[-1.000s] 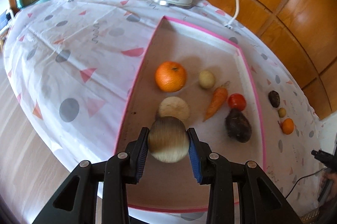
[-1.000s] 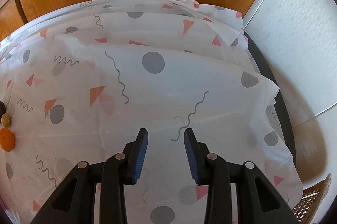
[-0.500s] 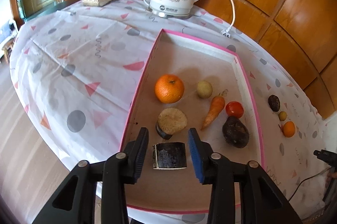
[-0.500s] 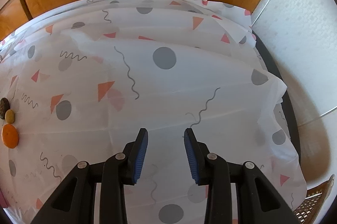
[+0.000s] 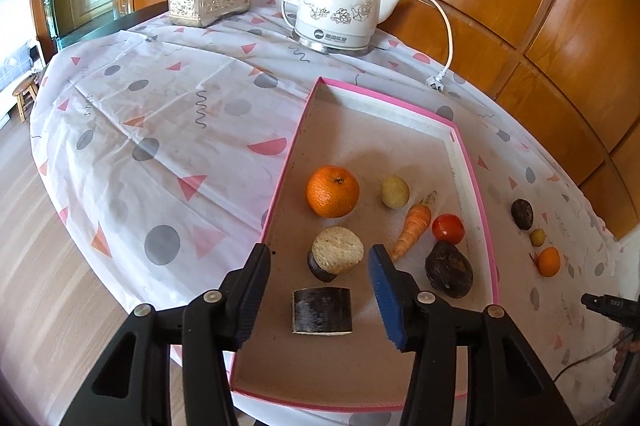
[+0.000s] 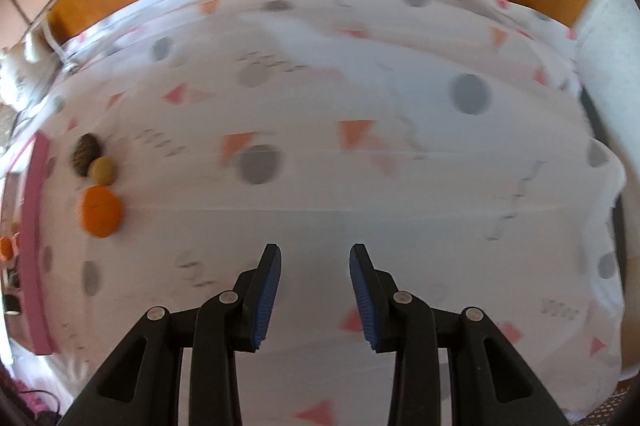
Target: Organize fruits
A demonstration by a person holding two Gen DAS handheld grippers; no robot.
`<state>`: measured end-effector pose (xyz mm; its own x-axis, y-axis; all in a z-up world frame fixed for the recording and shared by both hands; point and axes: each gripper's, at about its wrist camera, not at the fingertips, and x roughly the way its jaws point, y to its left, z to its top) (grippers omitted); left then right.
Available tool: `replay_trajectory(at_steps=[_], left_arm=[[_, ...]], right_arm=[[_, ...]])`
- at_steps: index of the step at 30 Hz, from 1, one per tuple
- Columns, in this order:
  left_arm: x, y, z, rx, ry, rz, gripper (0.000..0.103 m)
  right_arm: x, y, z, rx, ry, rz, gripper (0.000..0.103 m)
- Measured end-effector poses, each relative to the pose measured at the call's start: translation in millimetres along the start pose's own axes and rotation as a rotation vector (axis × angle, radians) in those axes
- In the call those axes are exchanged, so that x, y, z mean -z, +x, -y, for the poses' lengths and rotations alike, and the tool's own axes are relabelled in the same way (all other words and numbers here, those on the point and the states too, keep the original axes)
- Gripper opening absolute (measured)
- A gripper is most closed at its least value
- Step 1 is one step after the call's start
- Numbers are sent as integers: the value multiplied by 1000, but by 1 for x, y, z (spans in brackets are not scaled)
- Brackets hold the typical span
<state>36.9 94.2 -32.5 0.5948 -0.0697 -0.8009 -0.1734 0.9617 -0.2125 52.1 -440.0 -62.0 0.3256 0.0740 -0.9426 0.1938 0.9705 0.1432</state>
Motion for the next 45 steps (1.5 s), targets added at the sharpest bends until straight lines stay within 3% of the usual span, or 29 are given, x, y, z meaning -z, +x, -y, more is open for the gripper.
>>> replay_trajectory(at_steps=[10,17,26,31,33,45], left_arm=[[-2,1,-2,-7,-10,0,52],[-7,-8,-4,-15,-19,31,52],[-9,-15,-19,-56,-75,46,53],[-8,-16,-24,-74,-87,42,55],[-7,-16,-25,-81,-92,44,59],[-4,-13,-28,-77,-100,33,60]], right_arm=[[-16,10,-53,-148,2,6,36],[-34,-4,-91,-243,-26,91,36],[-55,14,-132,-256,-99,78,36],[-64,37,-152,-193,-156,38,37],[-65,45,-159,-224,-173,22,39],[-57,53,-170,-197,-218,21,33]])
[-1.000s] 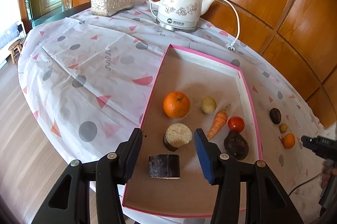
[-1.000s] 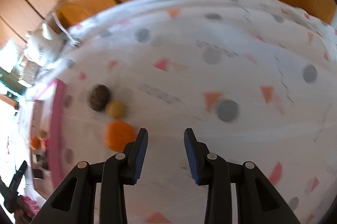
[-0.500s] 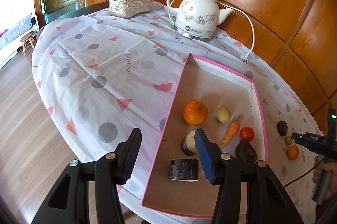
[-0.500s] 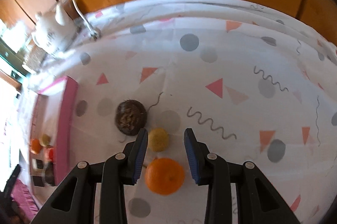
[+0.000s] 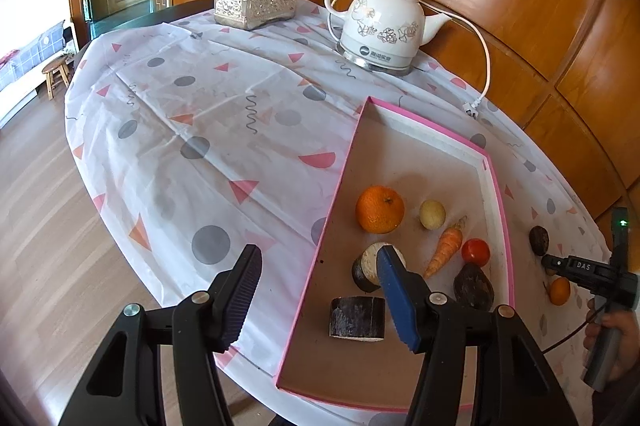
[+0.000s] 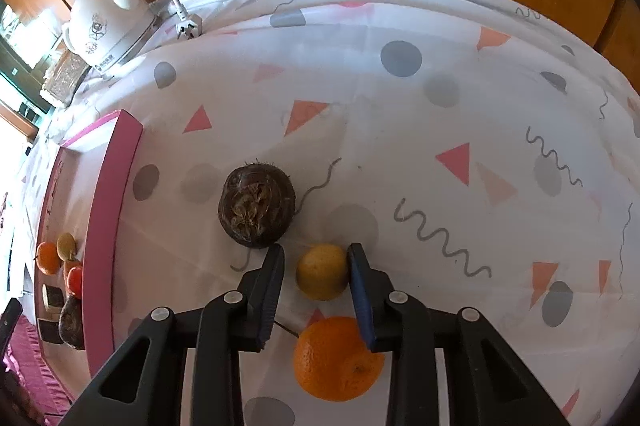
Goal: Organize fruits
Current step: 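Reach the right gripper to the small yellow fruit and grasp it, then carry the yellow fruit into the pink tray and open the right gripper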
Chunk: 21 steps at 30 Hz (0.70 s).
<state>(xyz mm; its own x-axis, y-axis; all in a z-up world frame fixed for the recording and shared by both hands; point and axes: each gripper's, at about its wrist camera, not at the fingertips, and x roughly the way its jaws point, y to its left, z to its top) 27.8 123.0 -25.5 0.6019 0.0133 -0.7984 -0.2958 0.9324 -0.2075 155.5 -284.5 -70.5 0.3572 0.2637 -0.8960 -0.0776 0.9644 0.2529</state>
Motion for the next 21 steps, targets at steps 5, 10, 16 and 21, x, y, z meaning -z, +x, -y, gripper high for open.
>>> replay_trajectory(at_steps=[5,10,16,21], left_arm=[[1,-3,-3,5,-6,7,60],[2,-6,-6,11,-12,9,60],[4,-10,-7,17,-15,8,60],[5,-14,-7,27,-19,13,60]], right_arm=[[2,-3,-7,21,-22,7,25],[5,-14,-12,32,-33,51,25],[6,-33,-22,9,-47,102,25],[11,-45,-28,-52,-43,127,25]])
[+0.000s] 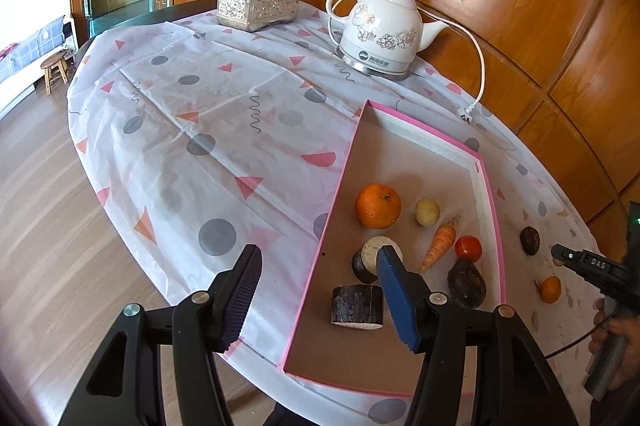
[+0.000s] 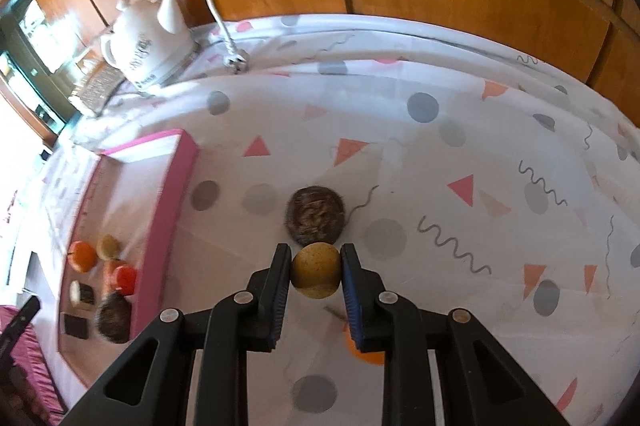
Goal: Organize fruits
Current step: 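Carry the yellow fruit into the pink tray and open the right gripper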
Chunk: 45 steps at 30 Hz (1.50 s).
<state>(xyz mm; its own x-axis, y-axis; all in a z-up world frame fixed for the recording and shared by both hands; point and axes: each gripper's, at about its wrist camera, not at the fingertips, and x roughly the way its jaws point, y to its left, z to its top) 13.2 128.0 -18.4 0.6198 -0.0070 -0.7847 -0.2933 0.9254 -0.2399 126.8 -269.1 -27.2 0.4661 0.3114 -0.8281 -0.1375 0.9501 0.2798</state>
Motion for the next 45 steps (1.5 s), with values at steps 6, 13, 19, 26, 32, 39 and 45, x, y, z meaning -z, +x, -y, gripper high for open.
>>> replay_trajectory(at_steps=[6,13,19,26,32,39,45], left_arm=[[1,-4,1,13,-3,6,61],[0,-6,-1,20,-13,11,61],[-2,-9,-6,16,-33,23,62],[-5,-11,-19,-5,-75,35,67],[-5,-9,-33,-29,-112,33,68],[-3,-3,-36,-26,-116,12,68],[-2,-1,-38,-26,-119,4,68]], right_arm=[[11,-24,5,-92,61,36,25],[31,-49,5,-135,49,61,25],[50,-62,-3,-146,3,66,25],[60,-58,-46,-182,-118,33,25],[73,-46,-94,-242,-223,-21,25],[74,-32,-151,-280,-341,-56,25],[86,-15,-173,-254,-402,-105,25]])
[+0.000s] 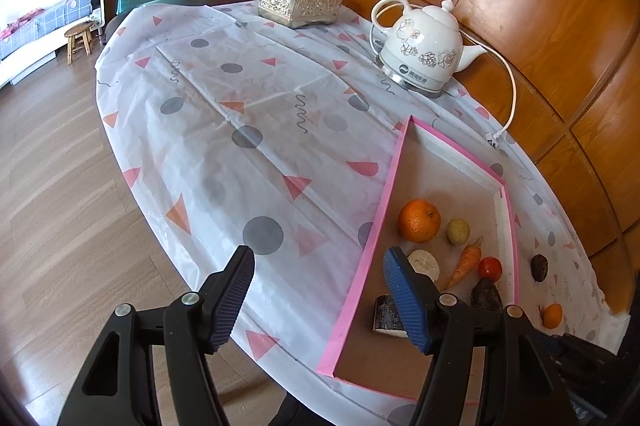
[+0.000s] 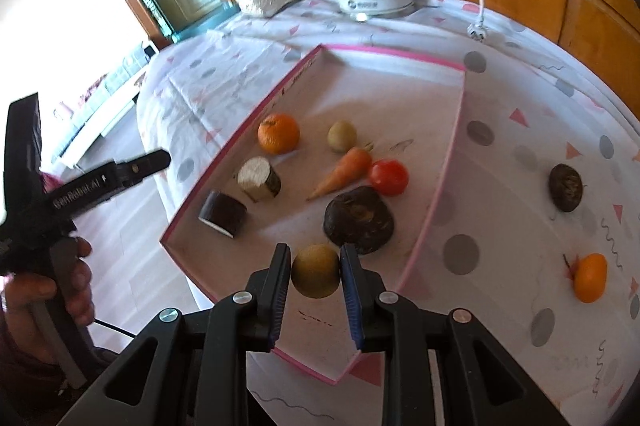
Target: Organize fruits
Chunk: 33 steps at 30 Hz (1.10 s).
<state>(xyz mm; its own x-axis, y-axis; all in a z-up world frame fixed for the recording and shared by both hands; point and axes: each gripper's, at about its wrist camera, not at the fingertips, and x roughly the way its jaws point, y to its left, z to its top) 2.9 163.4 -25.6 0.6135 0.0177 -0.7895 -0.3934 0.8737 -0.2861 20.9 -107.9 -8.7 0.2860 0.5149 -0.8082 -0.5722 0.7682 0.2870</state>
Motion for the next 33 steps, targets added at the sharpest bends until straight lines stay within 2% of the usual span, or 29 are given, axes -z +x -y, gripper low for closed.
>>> replay_trajectory(at_steps=[7,15,33], left_arm=[[2,0,4,5,16,-3,68],[3,-2,11,11,41,-2,68],[7,-3,22,9,77,-5,68]], right_arm=[[6,3,6,24,21,-9,29],[12,-19,17,36,68,48,31],[34,-62,68,153,177,116,31]])
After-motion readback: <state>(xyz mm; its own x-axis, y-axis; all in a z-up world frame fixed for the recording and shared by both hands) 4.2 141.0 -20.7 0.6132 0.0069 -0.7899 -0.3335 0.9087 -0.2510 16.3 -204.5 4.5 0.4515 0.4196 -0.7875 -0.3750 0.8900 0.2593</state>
